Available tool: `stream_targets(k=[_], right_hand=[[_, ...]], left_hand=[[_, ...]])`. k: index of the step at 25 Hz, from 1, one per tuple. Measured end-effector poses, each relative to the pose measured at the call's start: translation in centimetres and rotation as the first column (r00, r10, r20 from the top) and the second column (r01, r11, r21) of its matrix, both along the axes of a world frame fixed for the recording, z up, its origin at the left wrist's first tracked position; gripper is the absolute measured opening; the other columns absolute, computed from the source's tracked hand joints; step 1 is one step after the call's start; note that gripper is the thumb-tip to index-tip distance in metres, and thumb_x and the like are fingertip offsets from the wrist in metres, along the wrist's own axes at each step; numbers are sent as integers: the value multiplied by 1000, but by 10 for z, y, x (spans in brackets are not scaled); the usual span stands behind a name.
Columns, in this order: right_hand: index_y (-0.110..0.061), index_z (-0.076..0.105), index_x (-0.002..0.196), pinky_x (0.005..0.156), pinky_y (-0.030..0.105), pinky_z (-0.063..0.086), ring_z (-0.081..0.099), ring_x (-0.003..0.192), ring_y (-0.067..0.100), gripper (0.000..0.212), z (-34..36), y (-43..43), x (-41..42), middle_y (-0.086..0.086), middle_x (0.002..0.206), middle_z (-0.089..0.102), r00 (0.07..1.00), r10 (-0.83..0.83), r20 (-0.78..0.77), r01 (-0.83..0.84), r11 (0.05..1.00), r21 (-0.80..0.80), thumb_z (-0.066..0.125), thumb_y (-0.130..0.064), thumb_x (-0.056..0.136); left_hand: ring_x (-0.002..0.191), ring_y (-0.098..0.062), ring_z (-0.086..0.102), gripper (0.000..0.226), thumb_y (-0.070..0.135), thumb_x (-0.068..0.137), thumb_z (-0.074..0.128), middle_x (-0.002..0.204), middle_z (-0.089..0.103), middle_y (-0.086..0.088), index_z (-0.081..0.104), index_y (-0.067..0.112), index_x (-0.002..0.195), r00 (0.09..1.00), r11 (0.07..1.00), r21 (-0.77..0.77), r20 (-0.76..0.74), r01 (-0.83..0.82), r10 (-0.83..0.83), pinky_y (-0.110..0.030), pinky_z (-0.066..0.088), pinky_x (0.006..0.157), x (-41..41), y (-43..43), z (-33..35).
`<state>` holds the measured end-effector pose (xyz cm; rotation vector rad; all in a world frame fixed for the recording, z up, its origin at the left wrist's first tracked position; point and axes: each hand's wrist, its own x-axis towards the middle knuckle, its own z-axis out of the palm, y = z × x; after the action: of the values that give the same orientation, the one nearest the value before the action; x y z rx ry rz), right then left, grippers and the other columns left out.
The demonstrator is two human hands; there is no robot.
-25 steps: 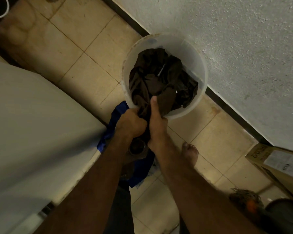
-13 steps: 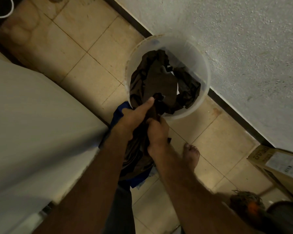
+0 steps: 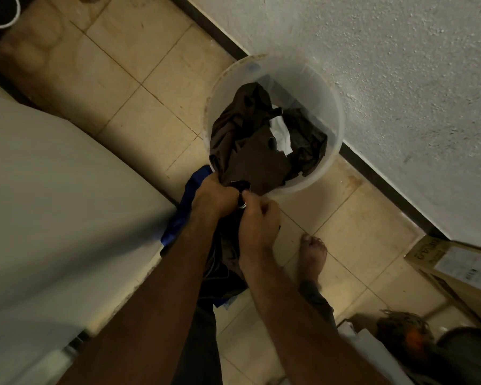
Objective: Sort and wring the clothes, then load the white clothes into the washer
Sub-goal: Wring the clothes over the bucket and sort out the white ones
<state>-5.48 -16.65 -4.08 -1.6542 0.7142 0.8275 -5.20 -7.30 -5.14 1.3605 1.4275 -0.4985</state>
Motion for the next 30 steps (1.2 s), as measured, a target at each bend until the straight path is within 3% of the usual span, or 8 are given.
stream_targets(k=[5,9,12,17,21,24,28,30], right_hand=[[-24,32,154,104,38,52,58,125,17,89,-16,6,31,1,144,55,990,23,142,-18,999,-34,80,-39,80],[-22,75,97,85,46,60,70,90,22,13,-24,0,31,2,95,74,975,171,140,-147,974,-171,67,-23,87],[-11,74,87,64,31,53,64,71,13,15,-7,-15,10,-2,76,68,971,192,141,-163,967,-195,61,-16,91],[-18,59,67,58,20,48,58,63,13,22,17,-26,-54,2,74,62,868,448,217,-414,891,-185,65,-16,88],[-33,51,58,57,23,46,57,65,18,26,18,-25,-62,2,76,59,838,469,279,-467,881,-78,62,-46,78],[-36,58,80,71,32,54,60,82,18,46,0,-18,-38,0,91,60,902,357,243,-317,930,-188,49,-80,78],[-12,50,138,101,36,48,56,122,23,67,-15,-9,-7,6,132,59,811,503,297,-334,817,-470,63,-56,89],[-14,42,148,104,30,44,54,130,20,69,-18,-3,4,3,141,57,826,491,277,-386,851,-356,60,-51,94]], left_hand=[[96,-26,65,43,13,89,66,118,65,-14,56,12,130,973,974,-53,77,222,-218,-37,57,86,-6,-3,11],[102,-27,71,31,5,88,67,113,73,-9,67,18,117,973,887,-444,231,124,-21,-31,58,83,-5,10,37],[113,-28,69,43,43,89,65,123,71,-8,67,18,125,956,786,-618,212,-31,204,-40,52,99,-10,20,37],[123,-25,58,80,42,76,84,138,58,-2,50,17,143,993,983,-151,81,100,-89,-40,47,108,2,10,10],[119,-36,58,53,11,85,70,129,61,-14,54,8,135,981,981,33,-29,193,-192,-44,49,104,-4,13,0],[106,-35,64,43,13,82,65,114,66,-14,60,12,124,969,970,43,-60,241,-238,-48,55,96,-7,21,2],[92,-31,63,16,17,86,60,95,63,-9,63,8,99,954,956,34,-92,291,-287,-40,57,86,-5,19,11],[78,-25,60,17,23,92,56,82,61,-8,58,12,80,963,969,-44,-105,243,-246,-34,53,74,-4,12,17]])
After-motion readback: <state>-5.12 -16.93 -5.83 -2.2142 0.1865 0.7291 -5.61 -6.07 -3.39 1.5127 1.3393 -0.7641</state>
